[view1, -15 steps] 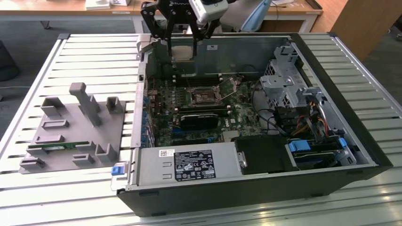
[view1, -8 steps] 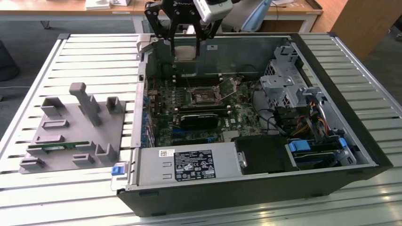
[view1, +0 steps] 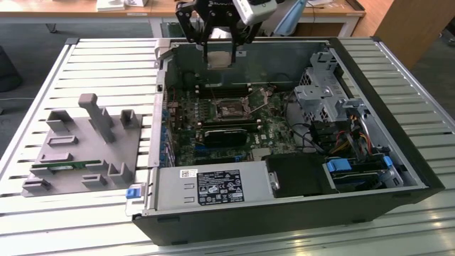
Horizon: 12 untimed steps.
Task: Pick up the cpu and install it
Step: 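Pick up the cpu and move it towards the insertion slot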
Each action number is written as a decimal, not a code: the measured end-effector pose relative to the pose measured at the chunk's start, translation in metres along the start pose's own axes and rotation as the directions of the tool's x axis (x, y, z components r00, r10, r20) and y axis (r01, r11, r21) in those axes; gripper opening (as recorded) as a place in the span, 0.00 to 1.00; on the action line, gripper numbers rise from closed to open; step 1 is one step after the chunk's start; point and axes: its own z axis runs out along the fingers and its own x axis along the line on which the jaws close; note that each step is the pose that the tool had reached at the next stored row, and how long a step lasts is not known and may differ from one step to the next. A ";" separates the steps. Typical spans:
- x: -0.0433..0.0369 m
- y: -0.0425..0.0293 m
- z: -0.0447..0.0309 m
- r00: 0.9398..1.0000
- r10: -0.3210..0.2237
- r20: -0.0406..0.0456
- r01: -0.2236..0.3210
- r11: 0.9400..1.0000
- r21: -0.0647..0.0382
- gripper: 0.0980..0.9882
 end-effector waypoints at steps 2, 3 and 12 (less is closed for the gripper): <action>-0.0058 0.0009 0.0001 1.000 0.000 0.000 0.000 1.000 0.000 0.49; -0.0089 0.0015 0.0001 1.000 0.000 0.000 0.000 1.000 0.000 0.49; -0.0322 0.0034 0.0006 1.000 0.000 0.000 0.000 1.000 0.000 0.49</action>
